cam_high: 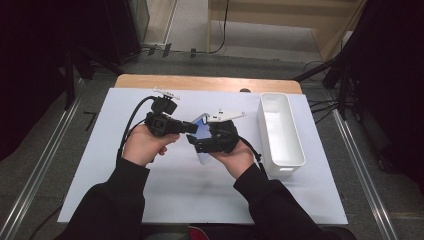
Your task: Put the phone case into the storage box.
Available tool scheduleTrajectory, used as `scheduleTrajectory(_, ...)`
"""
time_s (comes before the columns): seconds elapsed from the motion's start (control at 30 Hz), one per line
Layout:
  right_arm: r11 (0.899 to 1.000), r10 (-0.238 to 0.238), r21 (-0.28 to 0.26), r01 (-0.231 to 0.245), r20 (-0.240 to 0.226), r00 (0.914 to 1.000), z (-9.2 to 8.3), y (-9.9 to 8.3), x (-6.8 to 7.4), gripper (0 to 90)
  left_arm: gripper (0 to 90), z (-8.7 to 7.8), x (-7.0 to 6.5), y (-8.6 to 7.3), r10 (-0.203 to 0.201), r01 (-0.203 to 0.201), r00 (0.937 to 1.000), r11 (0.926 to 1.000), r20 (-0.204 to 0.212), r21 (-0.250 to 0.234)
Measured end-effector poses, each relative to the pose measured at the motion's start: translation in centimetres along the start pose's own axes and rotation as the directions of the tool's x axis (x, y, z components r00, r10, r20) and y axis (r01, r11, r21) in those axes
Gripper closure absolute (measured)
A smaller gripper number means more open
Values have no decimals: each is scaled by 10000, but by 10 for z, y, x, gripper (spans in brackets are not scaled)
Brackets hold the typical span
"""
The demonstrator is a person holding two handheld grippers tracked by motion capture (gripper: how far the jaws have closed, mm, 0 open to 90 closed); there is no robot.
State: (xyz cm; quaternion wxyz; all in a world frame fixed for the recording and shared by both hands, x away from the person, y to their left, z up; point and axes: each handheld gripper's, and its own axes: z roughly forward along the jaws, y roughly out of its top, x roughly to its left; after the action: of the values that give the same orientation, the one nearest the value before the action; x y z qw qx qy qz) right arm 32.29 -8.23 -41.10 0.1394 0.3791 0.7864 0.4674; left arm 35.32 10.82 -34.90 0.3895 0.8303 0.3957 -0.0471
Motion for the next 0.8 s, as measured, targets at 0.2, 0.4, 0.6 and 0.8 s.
scheduleTrajectory(0.2, 9997, -238, 50, 241, -465, 9986, -4, 2, -4, 147, 613, -10, -1, 0, 288, -283, 9994, 9992, 191, -288)
scheduleTrajectory(0.4, 9998, -201, 28, 205, -1037, 9944, -8, 3, -11, 147, 490, -21, 1, 2, 668, -640, 9966, 9963, 479, -570)
scheduleTrajectory(0.6, 9983, -555, 95, 577, -1562, 9862, -12, 4, -18, 147, 388, -32, 1, 0, 1517, -1435, 9851, 9846, 806, -998)
scheduleTrajectory(0.8, 9935, -1021, 265, 1104, -2161, 9710, -15, 4, -21, 147, 341, -36, 2, -5, 2502, -2372, 9589, 9657, 1341, -1059)
